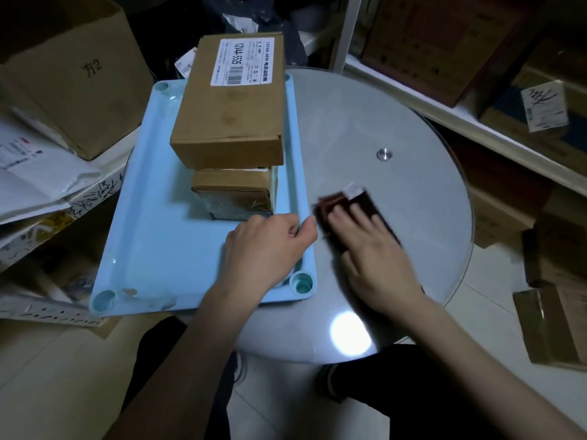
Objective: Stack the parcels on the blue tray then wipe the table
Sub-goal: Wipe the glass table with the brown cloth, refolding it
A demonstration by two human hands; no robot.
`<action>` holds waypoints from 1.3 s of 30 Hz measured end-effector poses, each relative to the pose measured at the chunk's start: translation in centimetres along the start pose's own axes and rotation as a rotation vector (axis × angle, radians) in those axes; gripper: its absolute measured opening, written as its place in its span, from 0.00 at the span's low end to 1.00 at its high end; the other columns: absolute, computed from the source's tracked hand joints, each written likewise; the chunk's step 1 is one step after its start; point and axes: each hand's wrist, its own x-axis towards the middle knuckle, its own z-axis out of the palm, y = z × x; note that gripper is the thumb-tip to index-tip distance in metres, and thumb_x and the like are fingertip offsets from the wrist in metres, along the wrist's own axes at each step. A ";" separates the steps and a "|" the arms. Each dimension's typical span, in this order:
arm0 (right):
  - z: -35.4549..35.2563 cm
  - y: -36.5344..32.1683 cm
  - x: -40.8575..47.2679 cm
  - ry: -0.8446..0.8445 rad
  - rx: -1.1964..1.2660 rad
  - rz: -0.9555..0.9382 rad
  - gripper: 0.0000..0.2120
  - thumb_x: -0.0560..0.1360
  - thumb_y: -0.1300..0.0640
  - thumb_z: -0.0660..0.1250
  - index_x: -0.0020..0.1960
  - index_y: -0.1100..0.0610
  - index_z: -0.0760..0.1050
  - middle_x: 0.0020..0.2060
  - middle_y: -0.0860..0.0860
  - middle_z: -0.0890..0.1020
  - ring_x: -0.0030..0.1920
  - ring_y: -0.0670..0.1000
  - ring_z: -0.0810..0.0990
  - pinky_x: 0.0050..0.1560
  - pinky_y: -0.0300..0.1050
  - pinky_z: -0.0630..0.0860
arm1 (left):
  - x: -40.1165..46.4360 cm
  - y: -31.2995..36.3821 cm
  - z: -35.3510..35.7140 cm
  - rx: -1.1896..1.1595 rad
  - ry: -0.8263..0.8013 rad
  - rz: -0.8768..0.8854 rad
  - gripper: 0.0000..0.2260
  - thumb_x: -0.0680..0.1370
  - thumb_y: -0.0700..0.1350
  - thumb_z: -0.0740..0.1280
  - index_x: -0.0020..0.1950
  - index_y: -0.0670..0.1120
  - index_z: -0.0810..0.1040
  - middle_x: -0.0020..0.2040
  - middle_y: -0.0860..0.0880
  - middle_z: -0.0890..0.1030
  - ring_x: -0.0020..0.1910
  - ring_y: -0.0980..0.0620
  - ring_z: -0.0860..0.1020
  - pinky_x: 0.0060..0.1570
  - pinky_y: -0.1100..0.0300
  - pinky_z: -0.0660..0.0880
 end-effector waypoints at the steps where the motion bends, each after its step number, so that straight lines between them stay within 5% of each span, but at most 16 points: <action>1: -0.1 0.2 -1.3 -0.042 0.002 -0.085 0.31 0.72 0.55 0.51 0.76 0.56 0.65 0.75 0.51 0.68 0.75 0.55 0.64 0.73 0.54 0.59 | 0.0 0.0 0.0 0.004 -0.001 0.004 0.25 0.78 0.63 0.56 0.32 0.44 0.61 0.27 0.46 0.67 0.33 0.41 0.68 0.37 0.51 0.73; 3: -1.0 3.1 -2.6 -0.077 0.041 -0.142 0.31 0.72 0.55 0.51 0.75 0.54 0.66 0.74 0.48 0.66 0.76 0.52 0.61 0.74 0.51 0.56 | -0.1 0.0 -0.1 -0.003 -0.003 0.007 0.25 0.78 0.62 0.56 0.32 0.44 0.61 0.27 0.46 0.66 0.31 0.42 0.67 0.35 0.52 0.71; 9: -2.4 6.4 3.1 0.112 -0.006 0.418 0.26 0.78 0.61 0.57 0.76 0.59 0.62 0.76 0.58 0.65 0.76 0.60 0.60 0.74 0.56 0.57 | -0.3 0.2 -0.4 -0.002 0.004 0.012 0.25 0.79 0.61 0.56 0.31 0.44 0.60 0.27 0.47 0.65 0.29 0.46 0.64 0.34 0.53 0.68; 12: -0.7 1.0 4.7 0.089 0.013 0.151 0.28 0.74 0.59 0.55 0.75 0.59 0.65 0.73 0.58 0.69 0.71 0.60 0.67 0.69 0.56 0.63 | -0.3 0.3 -0.4 0.010 -0.002 0.003 0.25 0.79 0.62 0.56 0.31 0.44 0.61 0.27 0.47 0.67 0.31 0.44 0.66 0.35 0.52 0.69; 15: 0.1 -1.3 1.9 -0.024 0.131 -0.100 0.33 0.71 0.54 0.47 0.75 0.56 0.66 0.74 0.50 0.69 0.75 0.52 0.64 0.75 0.49 0.58 | -0.3 0.5 -0.5 0.023 0.007 -0.004 0.25 0.78 0.63 0.56 0.31 0.45 0.62 0.27 0.47 0.67 0.33 0.42 0.67 0.35 0.52 0.69; 18: -2.2 -0.5 -1.2 0.032 0.585 0.061 0.28 0.72 0.60 0.51 0.70 0.49 0.72 0.67 0.42 0.76 0.69 0.42 0.72 0.71 0.36 0.63 | -0.6 0.7 -0.5 0.006 0.020 0.015 0.25 0.80 0.62 0.54 0.30 0.45 0.62 0.27 0.47 0.68 0.33 0.41 0.69 0.34 0.53 0.68; 21: -4.9 0.8 -1.3 0.181 1.033 0.467 0.20 0.76 0.67 0.57 0.59 0.49 0.77 0.56 0.41 0.81 0.60 0.44 0.77 0.53 0.21 0.66 | -0.7 0.8 -0.6 -0.013 0.031 0.019 0.25 0.81 0.60 0.53 0.30 0.45 0.62 0.27 0.46 0.69 0.34 0.40 0.71 0.35 0.52 0.69; 23: -6.0 1.6 -1.2 0.207 1.389 0.650 0.17 0.77 0.67 0.58 0.54 0.51 0.80 0.51 0.45 0.82 0.55 0.50 0.79 0.50 0.26 0.72 | -1.1 1.1 -0.8 0.036 0.062 0.013 0.24 0.81 0.59 0.53 0.30 0.46 0.62 0.28 0.46 0.70 0.33 0.39 0.71 0.35 0.51 0.69; 25: -7.2 1.0 -1.6 0.203 1.856 0.716 0.16 0.75 0.62 0.59 0.43 0.54 0.86 0.42 0.52 0.86 0.42 0.53 0.85 0.46 0.41 0.81 | -1.7 1.6 -1.1 0.144 0.190 0.081 0.21 0.80 0.57 0.54 0.32 0.47 0.62 0.27 0.46 0.70 0.31 0.37 0.72 0.32 0.52 0.69; 27: -7.3 0.2 -1.8 0.233 2.037 0.703 0.21 0.77 0.58 0.59 0.33 0.56 0.86 0.34 0.53 0.86 0.34 0.51 0.86 0.39 0.44 0.83 | -2.3 2.6 -1.5 0.121 0.299 0.189 0.18 0.80 0.56 0.56 0.33 0.49 0.62 0.25 0.49 0.69 0.28 0.40 0.72 0.29 0.54 0.66; 30: -7.0 -1.5 -0.8 0.280 1.941 0.532 0.12 0.74 0.64 0.65 0.53 0.56 0.84 0.51 0.55 0.86 0.54 0.55 0.84 0.61 0.46 0.77 | -2.3 5.5 -1.7 -0.273 0.159 0.297 0.16 0.80 0.57 0.59 0.36 0.52 0.66 0.29 0.52 0.68 0.31 0.51 0.71 0.33 0.56 0.66; 32: -7.1 -2.4 -0.2 0.261 1.937 0.422 0.24 0.70 0.68 0.68 0.65 0.56 0.74 0.62 0.59 0.81 0.64 0.61 0.78 0.64 0.51 0.75 | -1.8 7.1 -1.4 -0.443 0.056 0.222 0.16 0.78 0.61 0.63 0.39 0.50 0.70 0.29 0.53 0.71 0.31 0.56 0.70 0.34 0.60 0.65; 36: -8.3 -2.8 -0.2 0.276 1.914 0.342 0.25 0.72 0.66 0.65 0.69 0.55 0.71 0.64 0.61 0.79 0.64 0.63 0.77 0.65 0.55 0.74 | -0.7 7.7 -1.7 -0.789 -0.059 0.074 0.16 0.71 0.62 0.68 0.42 0.49 0.79 0.28 0.53 0.77 0.28 0.55 0.72 0.34 0.56 0.70; 39: -8.3 -2.0 -0.5 0.261 1.940 0.359 0.24 0.77 0.68 0.61 0.72 0.57 0.69 0.64 0.59 0.79 0.65 0.62 0.77 0.66 0.55 0.72 | -1.0 8.0 -2.4 -0.885 -0.069 0.045 0.07 0.76 0.47 0.70 0.42 0.45 0.82 0.34 0.51 0.80 0.34 0.55 0.75 0.38 0.58 0.72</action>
